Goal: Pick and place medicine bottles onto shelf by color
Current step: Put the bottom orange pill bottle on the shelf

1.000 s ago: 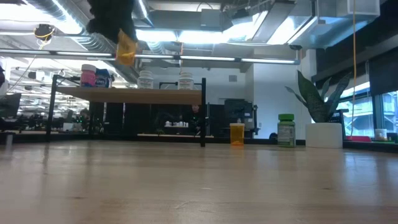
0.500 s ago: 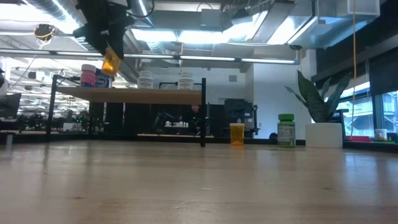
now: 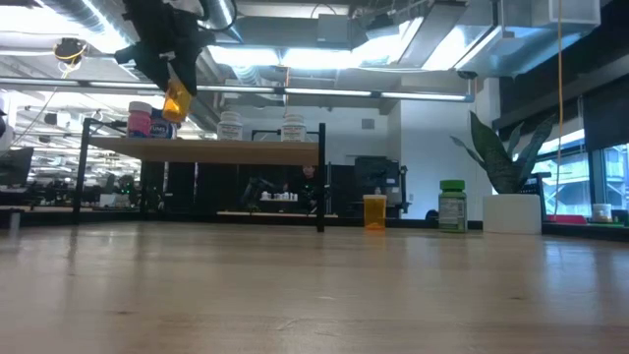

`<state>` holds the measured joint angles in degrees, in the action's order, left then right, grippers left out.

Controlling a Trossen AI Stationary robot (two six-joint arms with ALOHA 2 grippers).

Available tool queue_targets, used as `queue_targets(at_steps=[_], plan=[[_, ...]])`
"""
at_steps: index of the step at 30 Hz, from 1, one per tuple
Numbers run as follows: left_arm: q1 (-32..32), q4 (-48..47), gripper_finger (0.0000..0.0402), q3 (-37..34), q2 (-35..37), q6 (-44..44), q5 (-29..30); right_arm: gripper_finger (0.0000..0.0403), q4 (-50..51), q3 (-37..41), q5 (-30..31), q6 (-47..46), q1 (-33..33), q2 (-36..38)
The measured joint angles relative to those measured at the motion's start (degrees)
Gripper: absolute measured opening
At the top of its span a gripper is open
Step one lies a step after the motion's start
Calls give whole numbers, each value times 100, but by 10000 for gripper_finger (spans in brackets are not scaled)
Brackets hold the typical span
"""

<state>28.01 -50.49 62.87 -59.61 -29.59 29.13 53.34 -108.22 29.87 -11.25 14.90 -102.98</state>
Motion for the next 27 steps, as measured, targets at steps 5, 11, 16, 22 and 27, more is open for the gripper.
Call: queue_targets(at_steps=[5,11,16,22,27], plan=[[0,81,201,-3,0,-32,-12,240,2,0,-6,0,0,0],[-106,667,201,-508,0,-124,-6,240,3,0,-13,-10,2,0],[-118,903,201,-698,56,-135,49,240,4,0,-13,-17,2,0],[-118,899,201,-691,55,-135,46,240,6,0,-11,-22,0,0],[-118,892,201,-691,55,-133,39,240,5,0,-11,-37,2,0]])
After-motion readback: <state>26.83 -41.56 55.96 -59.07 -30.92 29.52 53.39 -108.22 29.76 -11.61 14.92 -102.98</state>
